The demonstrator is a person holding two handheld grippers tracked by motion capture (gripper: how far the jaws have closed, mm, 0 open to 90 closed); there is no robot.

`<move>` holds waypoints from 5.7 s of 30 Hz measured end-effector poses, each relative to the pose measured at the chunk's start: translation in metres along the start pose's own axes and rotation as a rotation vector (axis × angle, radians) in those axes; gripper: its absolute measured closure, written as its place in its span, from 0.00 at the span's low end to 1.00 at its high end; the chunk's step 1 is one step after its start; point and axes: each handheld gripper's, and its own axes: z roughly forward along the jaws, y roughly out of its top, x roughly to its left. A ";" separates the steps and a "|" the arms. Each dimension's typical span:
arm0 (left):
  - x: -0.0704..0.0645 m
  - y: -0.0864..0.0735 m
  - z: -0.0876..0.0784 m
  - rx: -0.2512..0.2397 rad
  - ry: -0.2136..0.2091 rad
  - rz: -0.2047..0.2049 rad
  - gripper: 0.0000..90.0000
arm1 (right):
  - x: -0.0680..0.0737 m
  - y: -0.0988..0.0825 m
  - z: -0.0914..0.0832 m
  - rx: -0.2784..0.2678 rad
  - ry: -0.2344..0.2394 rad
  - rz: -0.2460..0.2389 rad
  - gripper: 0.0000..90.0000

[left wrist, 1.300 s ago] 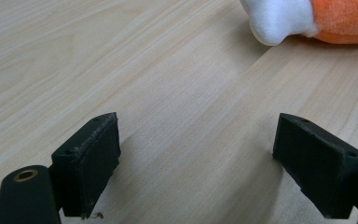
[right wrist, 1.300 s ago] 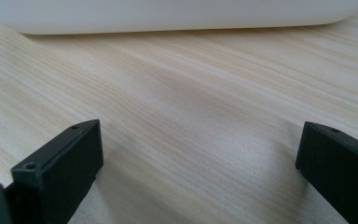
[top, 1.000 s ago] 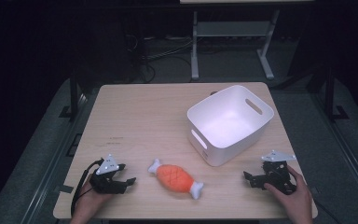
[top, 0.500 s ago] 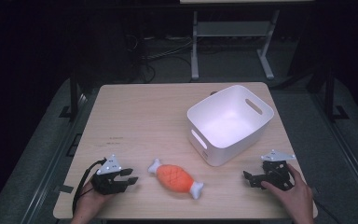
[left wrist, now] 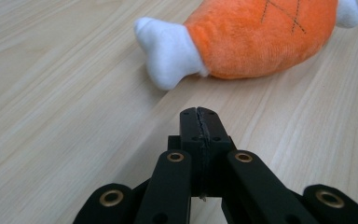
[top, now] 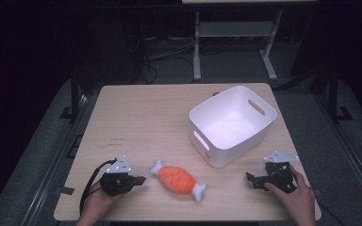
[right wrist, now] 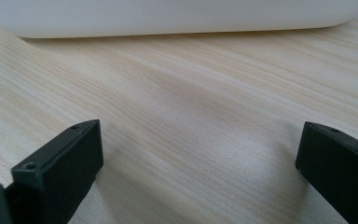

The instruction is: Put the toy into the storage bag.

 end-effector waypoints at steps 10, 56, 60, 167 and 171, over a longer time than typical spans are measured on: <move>-0.002 0.013 0.022 0.041 0.011 0.037 0.99 | 0.000 0.000 0.000 0.000 0.000 0.001 0.00; 0.015 0.083 0.080 0.008 0.049 0.055 0.99 | 0.000 0.000 0.000 0.001 -0.002 0.003 0.00; 0.013 0.087 0.087 0.017 0.038 0.061 0.99 | 0.000 0.000 0.000 0.001 -0.002 0.003 0.00; -0.042 0.094 0.084 0.224 -0.129 0.091 0.14 | 0.000 0.001 0.000 0.001 -0.001 0.002 0.00; -0.045 0.093 0.088 0.242 -0.126 0.105 0.14 | 0.000 0.001 0.000 0.001 -0.002 0.003 0.00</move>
